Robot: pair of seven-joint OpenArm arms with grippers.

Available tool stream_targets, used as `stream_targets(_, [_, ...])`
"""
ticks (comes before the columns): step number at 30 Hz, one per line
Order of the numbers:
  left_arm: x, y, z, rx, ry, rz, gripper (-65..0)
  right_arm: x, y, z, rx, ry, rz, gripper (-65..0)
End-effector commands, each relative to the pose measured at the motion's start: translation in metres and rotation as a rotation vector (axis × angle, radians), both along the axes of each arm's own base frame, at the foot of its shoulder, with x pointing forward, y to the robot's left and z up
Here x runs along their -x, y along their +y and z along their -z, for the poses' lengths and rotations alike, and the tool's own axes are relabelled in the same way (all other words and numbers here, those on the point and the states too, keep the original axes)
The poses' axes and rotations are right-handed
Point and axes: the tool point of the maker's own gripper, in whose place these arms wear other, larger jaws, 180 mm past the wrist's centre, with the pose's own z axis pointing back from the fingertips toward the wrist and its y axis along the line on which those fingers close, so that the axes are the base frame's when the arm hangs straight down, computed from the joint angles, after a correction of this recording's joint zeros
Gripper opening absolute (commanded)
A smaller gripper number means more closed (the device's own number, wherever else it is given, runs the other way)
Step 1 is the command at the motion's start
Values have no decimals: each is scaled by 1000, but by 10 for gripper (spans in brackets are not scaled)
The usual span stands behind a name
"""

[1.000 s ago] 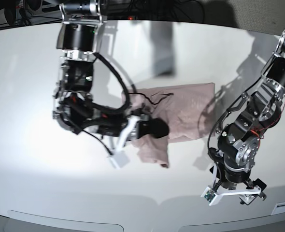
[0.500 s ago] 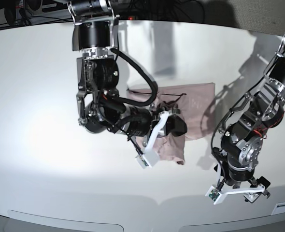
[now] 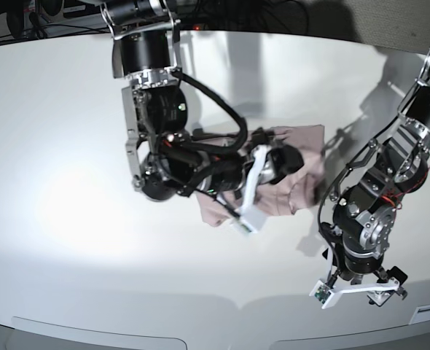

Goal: Fold the T-shirt properly
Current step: 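Lay the folded end down with the right gripper and release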

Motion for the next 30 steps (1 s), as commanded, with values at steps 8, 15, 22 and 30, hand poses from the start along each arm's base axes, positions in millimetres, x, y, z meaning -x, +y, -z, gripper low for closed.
stream_targets(8, [-8,3,-25,-7,-69,-4,-221,6,29,-32,-115,-58,-69,-374])
stream_targets(15, [-4,9,-16,103,-6,-92,-221,-43,-12,-10,47,-165,152,-374])
stream_targets(22, [1,-6,-15,219,10,-92,-221,-91,-57,-31,23,-278,354,-374])
stream_targets(30, [44,-56,44,405,151,-100,-221,-140,-98,-24,183,-379,415,-374])
